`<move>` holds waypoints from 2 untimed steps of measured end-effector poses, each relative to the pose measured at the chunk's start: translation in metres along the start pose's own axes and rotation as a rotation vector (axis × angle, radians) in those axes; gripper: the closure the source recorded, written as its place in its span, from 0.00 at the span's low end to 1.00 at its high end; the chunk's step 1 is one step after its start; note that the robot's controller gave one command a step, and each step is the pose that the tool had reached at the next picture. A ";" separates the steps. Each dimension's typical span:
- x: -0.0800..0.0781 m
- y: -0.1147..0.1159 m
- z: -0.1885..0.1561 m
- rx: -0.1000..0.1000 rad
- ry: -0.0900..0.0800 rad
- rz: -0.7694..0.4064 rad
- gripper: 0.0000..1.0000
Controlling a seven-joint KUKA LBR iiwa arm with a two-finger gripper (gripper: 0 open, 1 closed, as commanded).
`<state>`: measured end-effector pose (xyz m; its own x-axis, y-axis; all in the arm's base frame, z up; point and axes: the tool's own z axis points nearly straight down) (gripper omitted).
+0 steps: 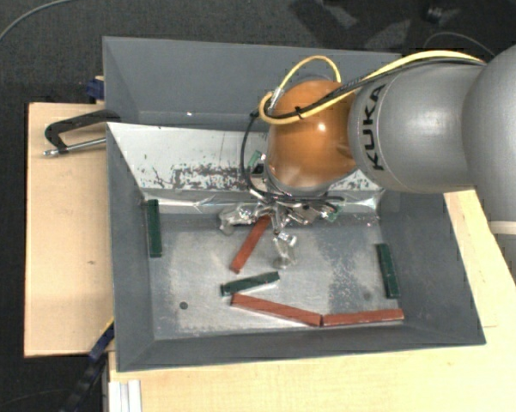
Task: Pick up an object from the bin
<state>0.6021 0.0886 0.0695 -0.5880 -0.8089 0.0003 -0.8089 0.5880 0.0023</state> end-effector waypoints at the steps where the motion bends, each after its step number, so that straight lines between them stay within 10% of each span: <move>1: -0.002 0.000 -0.001 0.001 -0.003 0.003 0.00; 2: -0.002 0.000 -0.001 0.002 -0.004 0.003 1.00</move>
Offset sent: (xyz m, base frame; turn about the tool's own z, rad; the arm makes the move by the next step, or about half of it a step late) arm 0.0000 0.0000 0.0000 0.0000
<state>0.6030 0.0898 0.0708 -0.5908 -0.8068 -0.0033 -0.8068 0.5908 0.0006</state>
